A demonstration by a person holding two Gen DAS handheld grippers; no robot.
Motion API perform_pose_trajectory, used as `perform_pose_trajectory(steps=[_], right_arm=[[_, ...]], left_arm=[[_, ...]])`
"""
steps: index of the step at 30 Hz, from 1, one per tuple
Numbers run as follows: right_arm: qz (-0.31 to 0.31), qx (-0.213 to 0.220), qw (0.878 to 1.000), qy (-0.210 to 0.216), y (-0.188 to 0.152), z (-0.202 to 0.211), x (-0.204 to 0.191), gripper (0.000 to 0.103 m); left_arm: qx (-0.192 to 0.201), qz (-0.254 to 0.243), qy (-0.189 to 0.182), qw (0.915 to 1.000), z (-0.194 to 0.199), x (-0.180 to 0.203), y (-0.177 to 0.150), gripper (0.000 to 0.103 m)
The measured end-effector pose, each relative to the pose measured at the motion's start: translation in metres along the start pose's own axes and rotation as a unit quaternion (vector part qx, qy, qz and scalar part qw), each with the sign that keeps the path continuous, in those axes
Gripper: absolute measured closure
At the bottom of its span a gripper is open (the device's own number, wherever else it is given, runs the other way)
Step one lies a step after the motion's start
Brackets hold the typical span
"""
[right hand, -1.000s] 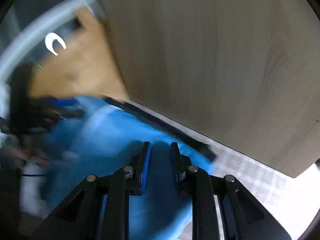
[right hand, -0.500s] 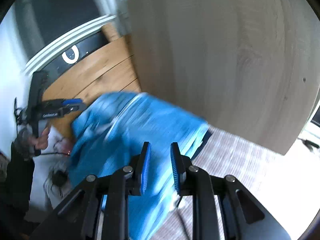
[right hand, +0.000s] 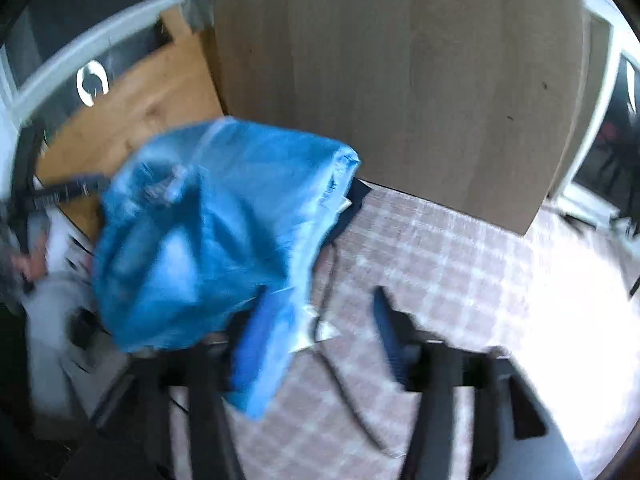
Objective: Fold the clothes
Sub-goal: 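Lower the coat onto the dark clothes pile and open both grippers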
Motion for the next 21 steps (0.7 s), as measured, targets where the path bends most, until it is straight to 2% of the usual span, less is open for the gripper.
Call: perform_pose_trajectory(steps=[4,6,7,9,10,12,14,15,16,17,18,21], right_arm=[[0.013,0.013,0.999,0.05,-0.007,0.0,-0.042,0.045],[0.034,-0.016,0.998,0.059,-0.019,-0.021,-0.058,0.045],[0.04,-0.036,0.997,0.055,-0.027,-0.032,-0.061,0.045],[0.046,-0.097,0.994,0.02,-0.052,-0.058,-0.057,0.045],[0.047,-0.109,0.993,0.007,-0.06,-0.059,-0.054,0.045],[0.035,-0.092,0.995,0.002,-0.068,-0.038,-0.049,0.045],[0.021,-0.07,0.997,0.0,-0.076,-0.014,-0.044,0.045],[0.014,-0.06,0.998,-0.001,-0.079,-0.002,-0.042,0.045],[0.0,-0.046,0.999,-0.004,-0.083,0.008,-0.038,0.044],[-0.017,-0.033,0.999,-0.009,-0.087,0.018,-0.034,0.038],[-0.032,-0.022,0.999,-0.014,-0.091,0.025,-0.031,0.033],[-0.078,-0.014,0.997,-0.022,-0.106,0.033,-0.022,0.032]], left_arm=[[-0.008,0.0,-0.022,0.9997,-0.008,0.005,-0.01,0.038],[-0.023,0.005,-0.041,0.9989,-0.017,0.012,-0.018,0.038],[-0.04,0.008,-0.036,0.9985,-0.023,0.012,-0.025,0.039],[-0.075,0.021,-0.018,0.9968,-0.033,0.008,-0.041,0.045],[-0.079,0.028,-0.014,0.9964,-0.03,0.006,-0.047,0.046],[-0.065,0.031,-0.007,0.9974,-0.012,0.009,-0.057,0.044],[-0.048,0.023,-0.003,0.9986,0.012,0.021,-0.068,0.038],[-0.046,0.013,-0.001,0.9989,0.021,0.031,-0.075,0.032],[-0.043,0.001,0.003,0.9991,0.03,0.044,-0.083,0.026],[-0.042,-0.007,0.001,0.9991,0.036,0.056,-0.09,0.026],[-0.042,-0.007,-0.01,0.999,0.039,0.066,-0.096,0.025],[-0.059,0.01,-0.05,0.9969,0.046,0.102,-0.12,0.025]])
Point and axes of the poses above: each gripper's, at about its wrist camera, not at the fingertips, and z roughly against the way its jaws point, x to its right, y to its top, the point moved 7 cm from there along -z, roughly the way its jaws point, and after that the axes turned 5 degrees about -z, right-handed, at the moved point
